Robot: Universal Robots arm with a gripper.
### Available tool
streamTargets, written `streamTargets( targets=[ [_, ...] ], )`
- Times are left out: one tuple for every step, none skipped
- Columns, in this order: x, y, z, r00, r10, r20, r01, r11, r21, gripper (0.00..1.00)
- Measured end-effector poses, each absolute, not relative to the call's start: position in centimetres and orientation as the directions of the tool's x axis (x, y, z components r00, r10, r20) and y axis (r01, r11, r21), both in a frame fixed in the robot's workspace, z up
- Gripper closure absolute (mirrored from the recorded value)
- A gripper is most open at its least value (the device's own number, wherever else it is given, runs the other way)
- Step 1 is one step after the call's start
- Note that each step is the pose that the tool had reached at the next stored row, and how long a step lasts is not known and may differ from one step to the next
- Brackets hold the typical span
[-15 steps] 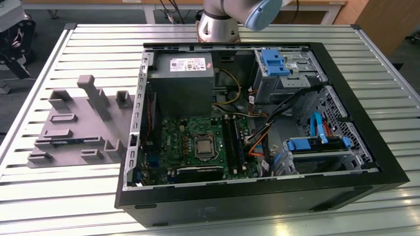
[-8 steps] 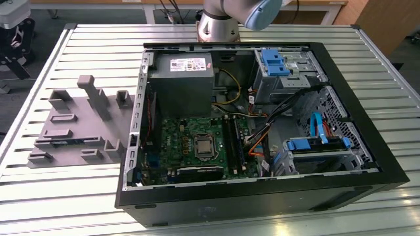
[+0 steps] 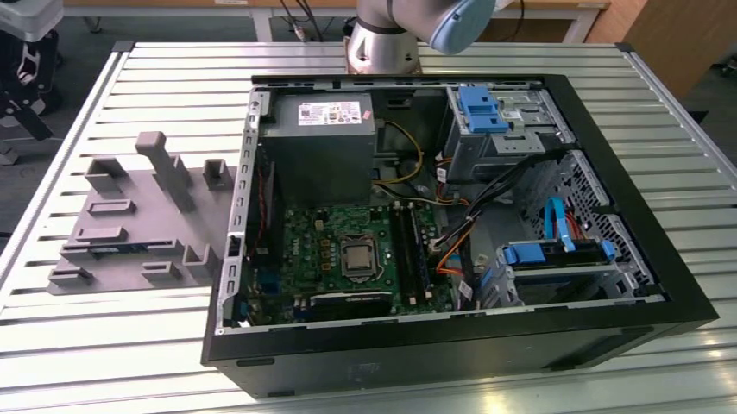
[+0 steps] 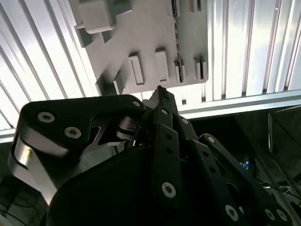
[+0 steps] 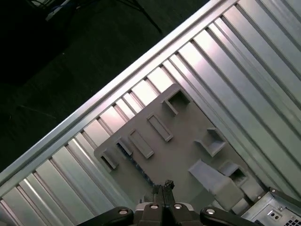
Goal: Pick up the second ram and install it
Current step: 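Pick up the second ram and move it above second insertion slot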
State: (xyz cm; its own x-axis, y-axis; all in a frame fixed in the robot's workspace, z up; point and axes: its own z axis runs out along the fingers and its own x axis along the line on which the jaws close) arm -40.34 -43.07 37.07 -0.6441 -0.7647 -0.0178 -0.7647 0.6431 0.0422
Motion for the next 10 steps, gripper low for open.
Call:
streamTargets(
  targets=[
    [-40.34, -43.07, 37.06, -0.632, -0.775, -0.018, -0.775, 0.631, 0.042, 0.89],
    [-40.34, -43.07, 37.05, -0.618, -0.786, -0.017, -0.786, 0.617, 0.042, 0.89],
    [-40.34, -43.07, 37.04, -0.605, -0.796, -0.017, -0.796, 0.604, 0.042, 0.89],
    [-40.34, -43.07, 37.04, -0.593, -0.805, -0.017, -0.805, 0.592, 0.042, 0.89],
    [-40.34, -43.07, 37.03, -0.581, -0.814, -0.017, -0.814, 0.580, 0.041, 0.89],
    [-40.34, -43.07, 37.02, -0.569, -0.822, -0.016, -0.822, 0.568, 0.041, 0.89],
    [-40.35, -43.07, 37.02, -0.558, -0.830, -0.016, -0.830, 0.557, 0.041, 0.89],
    [-40.34, -43.07, 37.01, -0.547, -0.837, -0.016, -0.837, 0.546, 0.041, 0.89],
    [-40.34, -43.07, 37.01, -0.538, -0.843, -0.016, -0.842, 0.537, 0.041, 0.89],
    [-40.35, -43.07, 37.01, -0.533, -0.846, -0.016, -0.846, 0.532, 0.041, 0.89]
  ],
)
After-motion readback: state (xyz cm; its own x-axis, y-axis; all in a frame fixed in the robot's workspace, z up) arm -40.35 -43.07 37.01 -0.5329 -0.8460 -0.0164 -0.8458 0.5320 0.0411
